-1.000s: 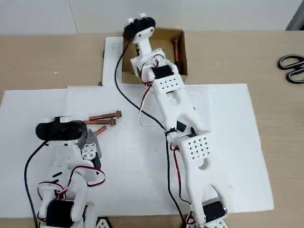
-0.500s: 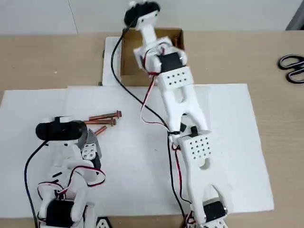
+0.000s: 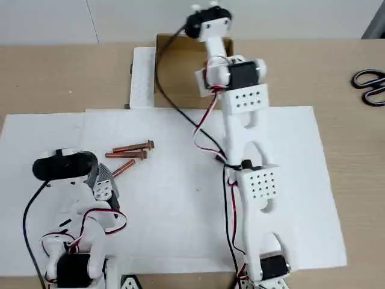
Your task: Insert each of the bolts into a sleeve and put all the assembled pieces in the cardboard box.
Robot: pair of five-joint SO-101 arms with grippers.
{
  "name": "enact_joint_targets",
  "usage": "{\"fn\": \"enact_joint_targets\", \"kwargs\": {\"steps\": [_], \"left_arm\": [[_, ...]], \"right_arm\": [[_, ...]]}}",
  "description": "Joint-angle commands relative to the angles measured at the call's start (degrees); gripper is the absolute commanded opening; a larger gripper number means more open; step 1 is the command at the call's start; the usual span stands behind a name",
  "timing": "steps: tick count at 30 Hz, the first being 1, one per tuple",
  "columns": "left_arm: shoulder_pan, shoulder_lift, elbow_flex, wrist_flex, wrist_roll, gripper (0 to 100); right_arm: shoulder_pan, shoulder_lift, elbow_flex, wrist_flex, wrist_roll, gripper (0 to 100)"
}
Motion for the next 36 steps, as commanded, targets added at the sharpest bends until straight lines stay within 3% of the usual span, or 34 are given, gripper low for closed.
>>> {"fn": "enact_joint_targets", "kwargs": {"steps": [1,6,15,21,31,36], "left_arm": [[-0.7,-0.6,-1.7,0.1,-0.4,1],[-0.6,-0.6,-1.6,0.1,-0.4,1],[-0.5,-0.6,-1.6,-0.2,-0.4,1],[-0.4,-0.6,-1.6,0.0,-0.4,1],[-0.5,-0.6,-1.7,0.0,-0.4,1],[-0.8,-0.6,-2.5,0.0,-3.0,1]], "right_arm": [[3.3,-2.5,0.9,0.7,0.7,0.6],[4.8,-5.3,11.3,0.8,0.8,1.4],[2.9,-32.0,46.8,0.3,0.8,1.5],[2.8,-41.8,65.5,0.2,3.8,1.6],[0.1,-55.3,90.4,0.1,6.7,1.8],[-2.9,-57.5,95.5,-0.7,10.6,1.9]]}}
